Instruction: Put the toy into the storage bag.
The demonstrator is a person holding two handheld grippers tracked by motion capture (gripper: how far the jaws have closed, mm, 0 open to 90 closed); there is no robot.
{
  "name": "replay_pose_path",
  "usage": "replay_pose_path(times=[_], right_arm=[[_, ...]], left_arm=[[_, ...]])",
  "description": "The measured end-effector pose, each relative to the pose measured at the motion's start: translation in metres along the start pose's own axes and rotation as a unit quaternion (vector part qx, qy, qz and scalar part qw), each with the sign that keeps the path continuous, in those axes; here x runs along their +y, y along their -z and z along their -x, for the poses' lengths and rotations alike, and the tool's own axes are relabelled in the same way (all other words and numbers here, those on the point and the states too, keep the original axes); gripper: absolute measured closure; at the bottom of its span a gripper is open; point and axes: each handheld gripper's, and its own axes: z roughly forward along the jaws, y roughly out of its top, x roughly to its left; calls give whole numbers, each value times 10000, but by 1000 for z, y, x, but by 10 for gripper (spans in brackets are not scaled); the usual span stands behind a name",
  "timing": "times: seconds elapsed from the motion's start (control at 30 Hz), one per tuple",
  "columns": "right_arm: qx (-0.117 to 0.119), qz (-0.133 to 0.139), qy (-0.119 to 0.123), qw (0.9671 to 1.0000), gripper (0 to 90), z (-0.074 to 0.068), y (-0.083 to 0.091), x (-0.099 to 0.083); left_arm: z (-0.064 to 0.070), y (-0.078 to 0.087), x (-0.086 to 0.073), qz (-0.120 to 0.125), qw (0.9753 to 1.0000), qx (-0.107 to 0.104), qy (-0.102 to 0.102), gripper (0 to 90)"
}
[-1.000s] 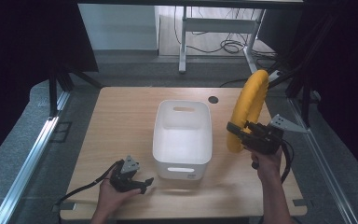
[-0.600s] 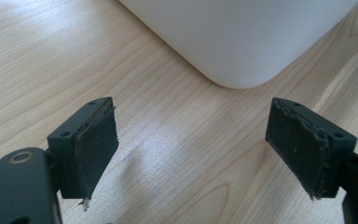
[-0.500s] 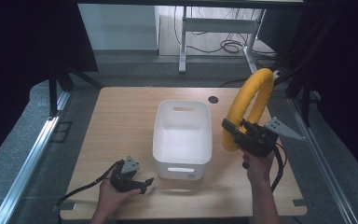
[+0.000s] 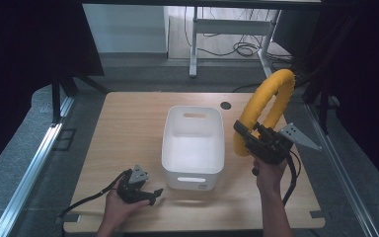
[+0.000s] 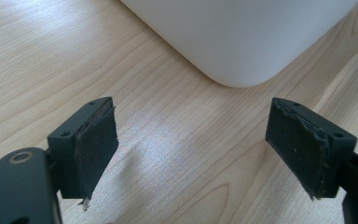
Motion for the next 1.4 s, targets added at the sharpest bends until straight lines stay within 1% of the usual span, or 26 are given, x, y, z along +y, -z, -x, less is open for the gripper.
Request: replay_pose_path(times=[0.03, 0.13, 0.27, 0.5, 0.63, 0.77, 0.9, 1.13, 1.17, 1.2, 1.23, 1.3, 1.33, 1.37, 1.4], right_arm=[[12, 56, 32, 10000, 497, -4, -1, 2], [9, 129, 78, 9999, 496, -10, -3, 5], [-46, 222, 127, 9997, 496, -17, -5, 10], [-138, 386, 317, 9987, 496, -30, -8, 21], [-106, 501, 416, 9978, 495, -39, -10, 27], [15, 561, 545, 9969, 495, -52, -14, 31], [155, 592, 623, 9962, 495, -64, -19, 34], [297, 673, 660, 9951, 495, -82, -32, 37], [316, 656, 701, 9949, 494, -86, -35, 38], [316, 656, 701, 9949, 494, -86, -35, 38], [386, 656, 729, 9944, 495, -92, -39, 38], [460, 646, 726, 9942, 494, -97, -43, 37], [460, 646, 726, 9942, 494, -97, -43, 37], [547, 614, 724, 9940, 494, -103, -47, 36], [581, 631, 710, 9938, 494, -105, -49, 35]], left_arm=[[0, 0, 0, -4, 10000, 2, -4, 168], [0, 0, 0, -8, 10000, 3, -5, 169], [0, 0, 0, -12, 10000, 1, 7, 168], [0, 0, 0, -19, 10000, 11, 20, 168], [0, 0, 0, -20, 10000, 2, 20, 168], [0, -1, 0, -29, 10000, -7, 31, 168], [0, -1, 0, -32, 10000, -11, 24, 168], [0, 0, 0, -30, 10000, -2, 6, 168], [0, 0, 0, -33, 10000, -4, 4, 168], [0, 0, 0, -33, 10000, -4, 4, 168], [0, 0, 0, -36, 10000, -11, 1, 168], [0, -1, 0, -42, 10000, -13, -5, 168], [0, -1, 0, -42, 10000, -13, -5, 168], [0, -1, 0, -42, 10000, -13, -3, 168], [0, 0, 0, -47, 10000, -7, -11, 168]])
